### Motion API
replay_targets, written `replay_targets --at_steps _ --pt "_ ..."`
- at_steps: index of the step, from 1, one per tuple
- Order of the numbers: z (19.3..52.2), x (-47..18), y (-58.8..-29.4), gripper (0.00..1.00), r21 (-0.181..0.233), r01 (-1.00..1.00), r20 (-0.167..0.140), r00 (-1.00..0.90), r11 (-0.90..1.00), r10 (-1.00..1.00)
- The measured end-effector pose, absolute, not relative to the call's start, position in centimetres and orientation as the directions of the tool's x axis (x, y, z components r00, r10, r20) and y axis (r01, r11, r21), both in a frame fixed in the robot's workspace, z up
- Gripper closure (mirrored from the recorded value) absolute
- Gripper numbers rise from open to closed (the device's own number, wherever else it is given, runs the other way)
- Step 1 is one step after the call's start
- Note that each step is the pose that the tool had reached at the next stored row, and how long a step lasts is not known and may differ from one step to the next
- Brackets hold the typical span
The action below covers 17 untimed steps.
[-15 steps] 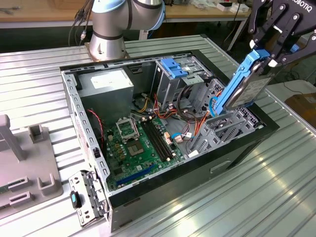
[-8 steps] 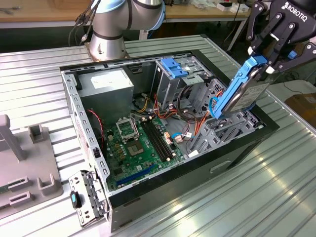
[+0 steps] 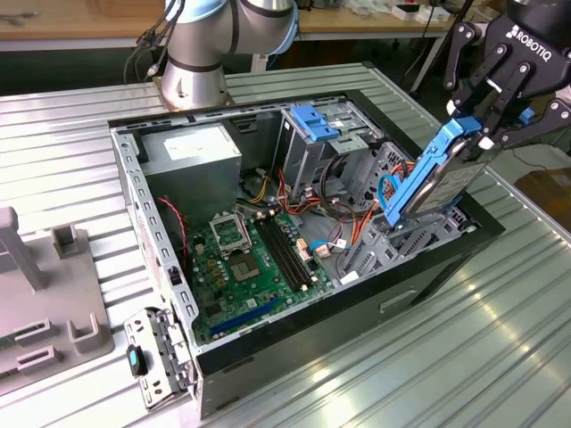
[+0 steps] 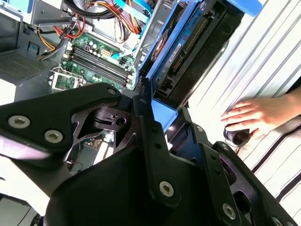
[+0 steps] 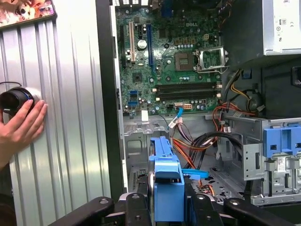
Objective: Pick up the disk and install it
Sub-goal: 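Pick up the disk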
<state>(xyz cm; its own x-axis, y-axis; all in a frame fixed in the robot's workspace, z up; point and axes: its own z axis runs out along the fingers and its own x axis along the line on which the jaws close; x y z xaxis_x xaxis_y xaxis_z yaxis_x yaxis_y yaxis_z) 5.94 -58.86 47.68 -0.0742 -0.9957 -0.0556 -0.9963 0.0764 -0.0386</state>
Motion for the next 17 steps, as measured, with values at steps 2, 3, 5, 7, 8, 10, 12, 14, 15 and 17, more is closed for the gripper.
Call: replay_targets --at_steps 2,3,5,7,8,10,12,14,15,17 --pt "47.7 5.9 -58.9 0.63 -0.039 -0.996 -0.055 -0.074 0.076 -0.996" --pt "47.7 5.9 -58.9 0.63 -0.039 -0.996 -0.055 -0.074 0.076 -0.996" --pt "47.7 5.9 -58.8 0.63 -0.039 -0.997 -0.054 -0.061 0.063 -0.997" --pt "47.6 5.9 -58.8 0.63 -0.039 -0.998 -0.041 -0.046 0.047 -0.998" --pt "47.6 6.0 -58.7 0.63 -0.039 -0.999 -0.035 -0.037 0.038 -0.999" --pt "47.4 5.9 -58.3 0.63 -0.039 -0.999 -0.034 -0.032 0.034 -0.999" --pt "47.1 5.9 -57.9 0.63 -0.037 -0.999 -0.034 -0.027 0.028 -0.999" --pt "46.6 5.9 -57.9 0.63 -0.032 -0.999 -0.034 -0.027 0.028 -0.999" --pt "46.6 5.9 -57.9 0.63 -0.032 -0.999 -0.034 -0.027 0.028 -0.999" --pt "46.6 5.9 -57.9 0.63 -0.032 -0.999 -0.034 -0.027 0.028 -0.999"
